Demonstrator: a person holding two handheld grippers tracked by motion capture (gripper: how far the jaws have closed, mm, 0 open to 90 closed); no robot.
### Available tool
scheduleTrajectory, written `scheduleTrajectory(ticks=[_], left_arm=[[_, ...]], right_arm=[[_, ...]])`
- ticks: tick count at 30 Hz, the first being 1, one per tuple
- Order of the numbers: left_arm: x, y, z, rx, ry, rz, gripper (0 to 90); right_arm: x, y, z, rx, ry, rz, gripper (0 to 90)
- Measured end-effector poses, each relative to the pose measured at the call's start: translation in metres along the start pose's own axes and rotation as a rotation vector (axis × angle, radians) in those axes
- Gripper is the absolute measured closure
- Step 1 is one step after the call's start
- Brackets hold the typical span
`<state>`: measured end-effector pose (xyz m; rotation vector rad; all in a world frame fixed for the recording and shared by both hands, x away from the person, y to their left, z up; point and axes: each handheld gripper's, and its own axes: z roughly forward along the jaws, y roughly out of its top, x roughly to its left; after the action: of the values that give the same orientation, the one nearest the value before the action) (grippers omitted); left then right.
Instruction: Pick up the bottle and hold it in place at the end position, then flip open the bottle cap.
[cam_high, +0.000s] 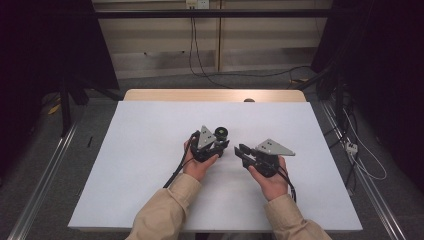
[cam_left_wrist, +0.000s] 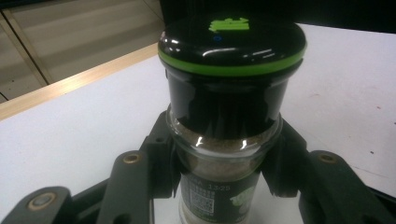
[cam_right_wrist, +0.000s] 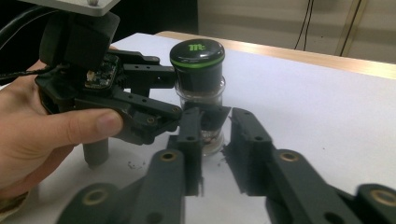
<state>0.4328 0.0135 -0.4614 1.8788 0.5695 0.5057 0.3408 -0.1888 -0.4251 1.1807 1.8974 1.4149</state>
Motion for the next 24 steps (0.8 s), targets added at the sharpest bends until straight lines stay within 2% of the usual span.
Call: scheduleTrajectory(ticks=[12, 24], left_arm=[[-0.001, 0.000, 0.000, -0.005, 0.004, -0.005, 53.4], [-0.001, 0.000, 0.000, -0.001, 0.007, 0.002, 53.4]], right_arm=[[0.001, 0.006, 0.009, 0.014, 0.024, 0.009, 89.7], [0.002, 0.010, 0.013, 0.016, 0.029, 0.004, 90.0]])
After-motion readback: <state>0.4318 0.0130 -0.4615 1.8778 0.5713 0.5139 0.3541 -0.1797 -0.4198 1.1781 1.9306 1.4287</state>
